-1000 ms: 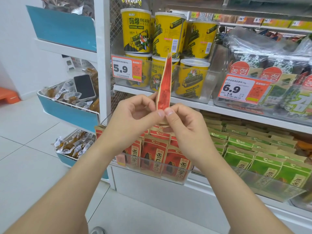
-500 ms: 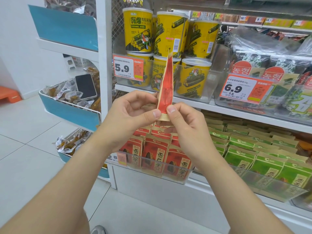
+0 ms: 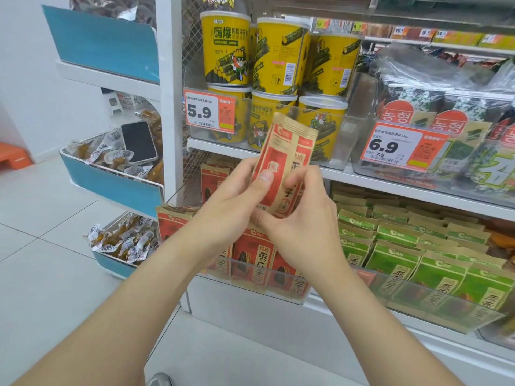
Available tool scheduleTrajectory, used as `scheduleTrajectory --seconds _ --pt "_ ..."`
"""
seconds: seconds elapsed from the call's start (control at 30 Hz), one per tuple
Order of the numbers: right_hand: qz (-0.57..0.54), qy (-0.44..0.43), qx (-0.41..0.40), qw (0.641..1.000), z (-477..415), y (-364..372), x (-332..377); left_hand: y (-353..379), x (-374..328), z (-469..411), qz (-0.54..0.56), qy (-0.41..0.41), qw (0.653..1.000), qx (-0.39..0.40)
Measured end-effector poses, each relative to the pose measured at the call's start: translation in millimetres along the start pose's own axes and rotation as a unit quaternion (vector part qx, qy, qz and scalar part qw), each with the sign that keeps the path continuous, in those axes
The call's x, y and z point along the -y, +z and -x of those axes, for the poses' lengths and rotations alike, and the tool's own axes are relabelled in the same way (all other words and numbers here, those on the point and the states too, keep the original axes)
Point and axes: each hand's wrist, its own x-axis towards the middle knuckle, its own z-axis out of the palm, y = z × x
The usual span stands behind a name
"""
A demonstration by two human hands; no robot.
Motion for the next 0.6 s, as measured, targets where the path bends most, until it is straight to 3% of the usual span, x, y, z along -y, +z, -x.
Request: scheduleTrajectory --seconds 0.13,0.3,0.43,0.6 --pt "-0.098 0.03 0.027 0.994 -3 -4 1 3 -5 -1 0.004 -0.039 0.995 -0.088" --pt "-0.209 0.145 -0.009 0.967 -15 -16 -1 -1 -3 -3 -0.023 -0.08 0.987 -0.139" --pt "-0.178 0.122 0.024 0.976 -16 -15 -6 0 3 -3 -0.08 -0.037 0.982 -0.168" --pt "-0.13 0.039 -0.002 0.991 -10 -11 -5 -1 11 -1 -0.221 0.043 0.961 -0.159"
